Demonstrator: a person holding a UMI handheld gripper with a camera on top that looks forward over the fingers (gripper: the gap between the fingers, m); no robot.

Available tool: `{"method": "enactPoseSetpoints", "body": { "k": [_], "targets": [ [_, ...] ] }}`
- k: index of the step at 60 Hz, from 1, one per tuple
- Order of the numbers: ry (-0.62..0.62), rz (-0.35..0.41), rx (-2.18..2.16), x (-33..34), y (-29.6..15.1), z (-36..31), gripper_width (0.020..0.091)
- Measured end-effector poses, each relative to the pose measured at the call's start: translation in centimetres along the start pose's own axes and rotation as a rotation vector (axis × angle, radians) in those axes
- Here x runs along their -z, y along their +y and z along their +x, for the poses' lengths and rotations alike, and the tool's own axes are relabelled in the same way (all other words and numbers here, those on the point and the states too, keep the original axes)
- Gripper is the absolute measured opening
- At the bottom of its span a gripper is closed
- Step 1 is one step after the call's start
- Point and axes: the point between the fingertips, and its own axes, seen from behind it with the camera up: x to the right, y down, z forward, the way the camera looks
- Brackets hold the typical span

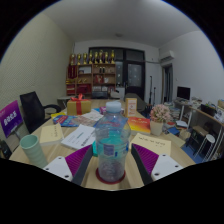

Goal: Pour water

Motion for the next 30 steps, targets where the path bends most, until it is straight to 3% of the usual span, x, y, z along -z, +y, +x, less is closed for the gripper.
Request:
{"method": "enactPoseSetpoints", "body": {
  "k": [11, 30],
  "targets": [
    [0.018, -0.034, -0.017, 8.3, -2.1, 0.1, 0.0848],
    [0.111, -0.014, -0.024, 30.2, -8.2, -7.6, 0.0842]
  ]
}}
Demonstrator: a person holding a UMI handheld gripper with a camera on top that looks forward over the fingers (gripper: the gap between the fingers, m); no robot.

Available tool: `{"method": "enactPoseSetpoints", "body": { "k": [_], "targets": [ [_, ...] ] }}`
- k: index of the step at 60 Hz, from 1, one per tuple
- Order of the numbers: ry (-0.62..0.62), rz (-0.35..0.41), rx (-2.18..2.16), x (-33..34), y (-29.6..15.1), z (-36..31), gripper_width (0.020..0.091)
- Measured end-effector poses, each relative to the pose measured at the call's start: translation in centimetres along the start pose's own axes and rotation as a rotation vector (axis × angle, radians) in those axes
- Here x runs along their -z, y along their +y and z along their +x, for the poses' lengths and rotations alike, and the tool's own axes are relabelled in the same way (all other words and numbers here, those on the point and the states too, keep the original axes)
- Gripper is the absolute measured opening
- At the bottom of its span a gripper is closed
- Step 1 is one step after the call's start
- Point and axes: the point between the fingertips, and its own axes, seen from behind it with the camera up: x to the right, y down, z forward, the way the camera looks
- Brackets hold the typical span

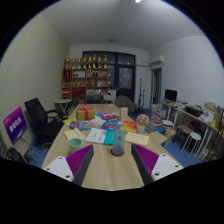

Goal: Pour water

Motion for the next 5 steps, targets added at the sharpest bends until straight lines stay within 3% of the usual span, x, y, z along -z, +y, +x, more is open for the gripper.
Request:
{"method": "enactPoseSetpoints", "body": {
  "k": [5],
  "targets": [
    [0.005, -0.001, -0.011, 5.3, -0.7, -1.8, 0.0841]
  ]
}}
